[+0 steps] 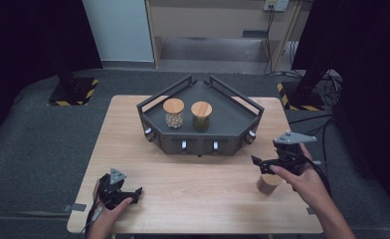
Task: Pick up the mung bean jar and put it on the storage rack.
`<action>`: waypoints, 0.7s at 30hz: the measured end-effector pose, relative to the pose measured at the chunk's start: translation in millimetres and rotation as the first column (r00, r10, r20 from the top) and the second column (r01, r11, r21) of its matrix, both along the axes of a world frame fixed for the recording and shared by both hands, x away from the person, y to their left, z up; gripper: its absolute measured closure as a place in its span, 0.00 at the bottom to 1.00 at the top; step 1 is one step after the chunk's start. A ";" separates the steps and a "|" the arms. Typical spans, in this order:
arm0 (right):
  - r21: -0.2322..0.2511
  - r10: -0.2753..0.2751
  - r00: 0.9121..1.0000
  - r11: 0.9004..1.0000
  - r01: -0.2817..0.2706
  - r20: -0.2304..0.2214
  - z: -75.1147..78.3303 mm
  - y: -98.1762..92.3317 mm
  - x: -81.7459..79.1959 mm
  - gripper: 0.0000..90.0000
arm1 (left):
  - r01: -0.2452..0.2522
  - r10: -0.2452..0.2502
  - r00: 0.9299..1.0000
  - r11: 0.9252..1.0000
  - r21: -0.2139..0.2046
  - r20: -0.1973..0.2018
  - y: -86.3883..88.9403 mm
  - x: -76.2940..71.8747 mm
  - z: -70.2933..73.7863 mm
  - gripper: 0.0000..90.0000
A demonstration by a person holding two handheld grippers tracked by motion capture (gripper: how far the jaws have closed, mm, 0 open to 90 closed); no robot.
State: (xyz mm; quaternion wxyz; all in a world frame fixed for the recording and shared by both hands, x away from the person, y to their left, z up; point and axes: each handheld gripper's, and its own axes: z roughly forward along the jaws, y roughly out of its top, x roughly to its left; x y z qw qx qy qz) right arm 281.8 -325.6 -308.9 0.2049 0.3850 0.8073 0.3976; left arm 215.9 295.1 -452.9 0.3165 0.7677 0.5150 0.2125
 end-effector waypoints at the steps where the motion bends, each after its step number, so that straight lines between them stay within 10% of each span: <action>1: -0.004 0.001 1.000 1.000 -0.001 0.001 -0.5 -0.5 -0.5 0.04 | 0.000 0.000 1.000 1.000 0.000 0.000 0.0 0.0 0.0 0.00; 21: -0.012 -0.038 0.999 0.999 0.038 0.010 -20.5 -16.7 -13.2 0.04 | 0.000 0.000 1.000 1.000 -0.001 0.000 0.0 0.0 -0.1 0.00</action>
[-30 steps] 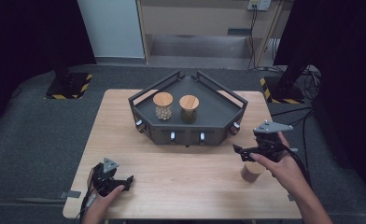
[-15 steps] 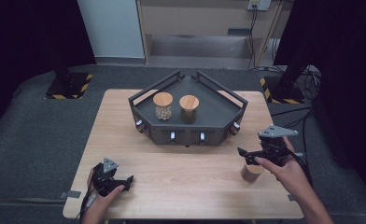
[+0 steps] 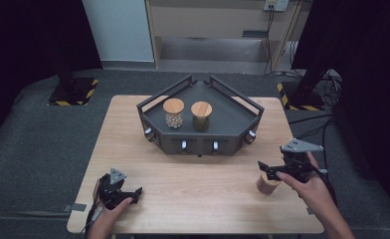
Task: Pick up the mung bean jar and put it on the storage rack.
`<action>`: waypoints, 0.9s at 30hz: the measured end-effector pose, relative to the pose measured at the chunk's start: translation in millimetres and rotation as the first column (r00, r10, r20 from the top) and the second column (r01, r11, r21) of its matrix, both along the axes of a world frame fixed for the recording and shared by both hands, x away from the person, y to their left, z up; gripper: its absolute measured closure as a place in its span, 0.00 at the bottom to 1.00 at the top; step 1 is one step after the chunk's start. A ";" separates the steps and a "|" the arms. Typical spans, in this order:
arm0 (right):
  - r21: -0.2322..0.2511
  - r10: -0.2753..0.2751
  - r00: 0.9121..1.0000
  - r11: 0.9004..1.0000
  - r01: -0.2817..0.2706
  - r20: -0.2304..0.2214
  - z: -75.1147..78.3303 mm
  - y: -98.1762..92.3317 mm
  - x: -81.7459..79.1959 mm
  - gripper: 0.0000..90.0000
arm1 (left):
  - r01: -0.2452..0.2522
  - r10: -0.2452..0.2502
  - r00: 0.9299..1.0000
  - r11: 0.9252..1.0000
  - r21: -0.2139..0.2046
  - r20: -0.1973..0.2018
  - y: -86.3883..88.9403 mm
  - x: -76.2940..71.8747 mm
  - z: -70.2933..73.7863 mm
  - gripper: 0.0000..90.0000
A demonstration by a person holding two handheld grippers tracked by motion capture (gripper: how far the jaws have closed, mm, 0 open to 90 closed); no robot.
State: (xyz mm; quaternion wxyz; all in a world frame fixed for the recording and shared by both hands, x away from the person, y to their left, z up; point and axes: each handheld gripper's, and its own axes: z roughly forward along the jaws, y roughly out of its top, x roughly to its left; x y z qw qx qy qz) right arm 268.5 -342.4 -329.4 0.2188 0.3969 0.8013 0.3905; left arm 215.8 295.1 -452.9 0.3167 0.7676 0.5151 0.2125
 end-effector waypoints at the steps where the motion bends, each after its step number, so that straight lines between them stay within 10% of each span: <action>1: 0.000 0.000 1.000 1.000 0.000 0.000 0.0 0.0 0.0 0.04 | 0.000 0.000 1.000 1.000 0.001 0.000 0.0 0.0 0.1 0.00; 27: 0.014 -0.036 0.999 0.999 0.036 -0.033 -30.4 -21.1 -19.5 0.04 | -0.001 0.001 1.000 1.000 0.001 0.000 -0.3 -0.2 0.0 0.00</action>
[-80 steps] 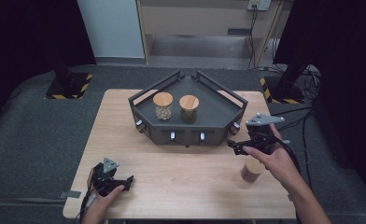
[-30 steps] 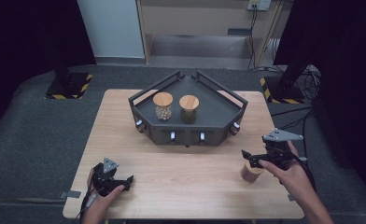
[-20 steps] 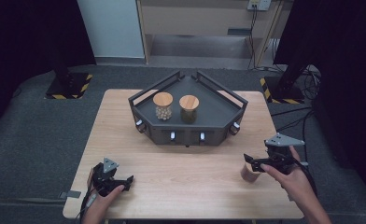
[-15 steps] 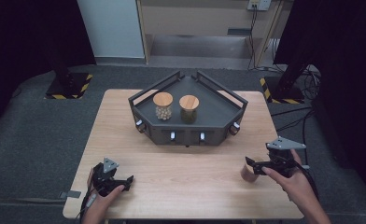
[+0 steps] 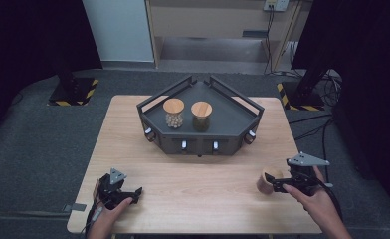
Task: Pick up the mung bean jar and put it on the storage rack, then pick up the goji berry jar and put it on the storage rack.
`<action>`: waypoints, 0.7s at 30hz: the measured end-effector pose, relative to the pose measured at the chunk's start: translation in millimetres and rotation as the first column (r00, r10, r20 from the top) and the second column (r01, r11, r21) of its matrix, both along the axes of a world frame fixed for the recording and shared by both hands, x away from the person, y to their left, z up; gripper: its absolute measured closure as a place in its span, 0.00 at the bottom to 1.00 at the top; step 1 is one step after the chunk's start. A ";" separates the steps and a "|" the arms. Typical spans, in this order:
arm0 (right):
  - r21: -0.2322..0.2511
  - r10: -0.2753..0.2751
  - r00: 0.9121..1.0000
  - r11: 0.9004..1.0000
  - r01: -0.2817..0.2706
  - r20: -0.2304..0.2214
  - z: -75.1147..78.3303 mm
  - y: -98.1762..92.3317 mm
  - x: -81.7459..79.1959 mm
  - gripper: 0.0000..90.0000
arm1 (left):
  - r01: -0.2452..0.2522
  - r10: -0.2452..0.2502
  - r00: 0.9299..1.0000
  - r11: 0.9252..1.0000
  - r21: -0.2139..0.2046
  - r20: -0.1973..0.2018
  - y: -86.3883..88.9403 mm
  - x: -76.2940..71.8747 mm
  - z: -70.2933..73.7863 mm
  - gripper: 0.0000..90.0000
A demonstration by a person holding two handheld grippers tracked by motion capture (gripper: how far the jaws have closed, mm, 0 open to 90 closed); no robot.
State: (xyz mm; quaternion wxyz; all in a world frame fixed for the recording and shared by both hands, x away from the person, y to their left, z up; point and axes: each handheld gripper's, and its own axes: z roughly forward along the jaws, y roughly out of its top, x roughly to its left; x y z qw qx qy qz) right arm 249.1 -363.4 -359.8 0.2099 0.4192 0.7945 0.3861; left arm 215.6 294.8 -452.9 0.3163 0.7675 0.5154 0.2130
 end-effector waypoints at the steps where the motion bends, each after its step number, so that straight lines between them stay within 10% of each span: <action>1: 0.002 -0.003 1.000 1.000 0.003 -0.007 -2.1 -0.3 -1.0 0.04 | 0.000 0.000 1.000 1.000 0.000 0.000 0.0 0.0 0.0 0.00; 21: -0.018 -0.004 1.000 1.000 0.004 -0.025 -19.7 7.3 -1.7 0.04 | -0.003 0.003 1.000 1.000 0.000 0.000 -0.5 -0.3 0.0 0.00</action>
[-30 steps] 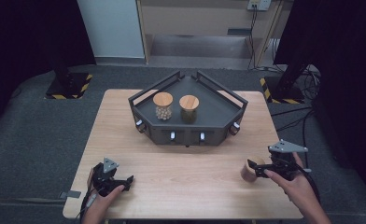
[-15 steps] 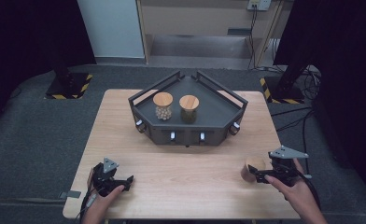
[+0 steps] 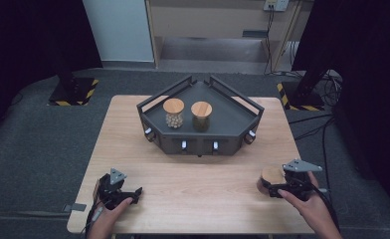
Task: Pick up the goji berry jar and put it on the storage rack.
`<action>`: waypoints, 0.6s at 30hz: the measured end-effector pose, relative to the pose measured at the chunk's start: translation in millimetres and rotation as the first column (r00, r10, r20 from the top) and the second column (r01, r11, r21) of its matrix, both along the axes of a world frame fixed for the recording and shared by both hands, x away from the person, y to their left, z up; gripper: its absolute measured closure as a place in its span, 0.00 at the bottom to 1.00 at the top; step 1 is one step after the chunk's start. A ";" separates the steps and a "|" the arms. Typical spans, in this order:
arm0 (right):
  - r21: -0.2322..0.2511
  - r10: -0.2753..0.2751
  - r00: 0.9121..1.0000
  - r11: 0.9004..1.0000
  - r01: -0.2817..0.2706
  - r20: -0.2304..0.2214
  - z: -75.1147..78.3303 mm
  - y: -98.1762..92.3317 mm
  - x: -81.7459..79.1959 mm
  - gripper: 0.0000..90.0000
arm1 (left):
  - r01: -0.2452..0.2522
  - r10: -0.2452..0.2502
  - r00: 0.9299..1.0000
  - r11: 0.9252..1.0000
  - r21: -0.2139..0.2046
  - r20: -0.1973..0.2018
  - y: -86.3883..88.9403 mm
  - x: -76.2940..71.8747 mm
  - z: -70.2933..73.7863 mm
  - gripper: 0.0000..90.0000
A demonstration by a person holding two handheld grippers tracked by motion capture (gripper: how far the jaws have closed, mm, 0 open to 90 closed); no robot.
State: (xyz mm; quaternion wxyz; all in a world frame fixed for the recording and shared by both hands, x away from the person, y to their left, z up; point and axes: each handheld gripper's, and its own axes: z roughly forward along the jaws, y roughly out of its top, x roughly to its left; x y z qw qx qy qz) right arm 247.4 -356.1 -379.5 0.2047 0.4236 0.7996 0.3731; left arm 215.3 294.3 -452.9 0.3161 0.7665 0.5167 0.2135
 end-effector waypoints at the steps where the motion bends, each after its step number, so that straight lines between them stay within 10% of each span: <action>1: -0.004 -0.001 1.000 1.000 0.001 -0.001 -0.3 0.3 0.1 0.04 | -0.001 0.001 1.000 1.000 0.000 0.000 -0.1 0.0 0.0 0.00; 18: -0.015 -0.018 1.000 1.000 0.018 -0.017 -9.3 0.0 1.5 0.04 | -0.001 0.001 1.000 1.000 0.000 0.000 -0.1 0.0 0.0 0.00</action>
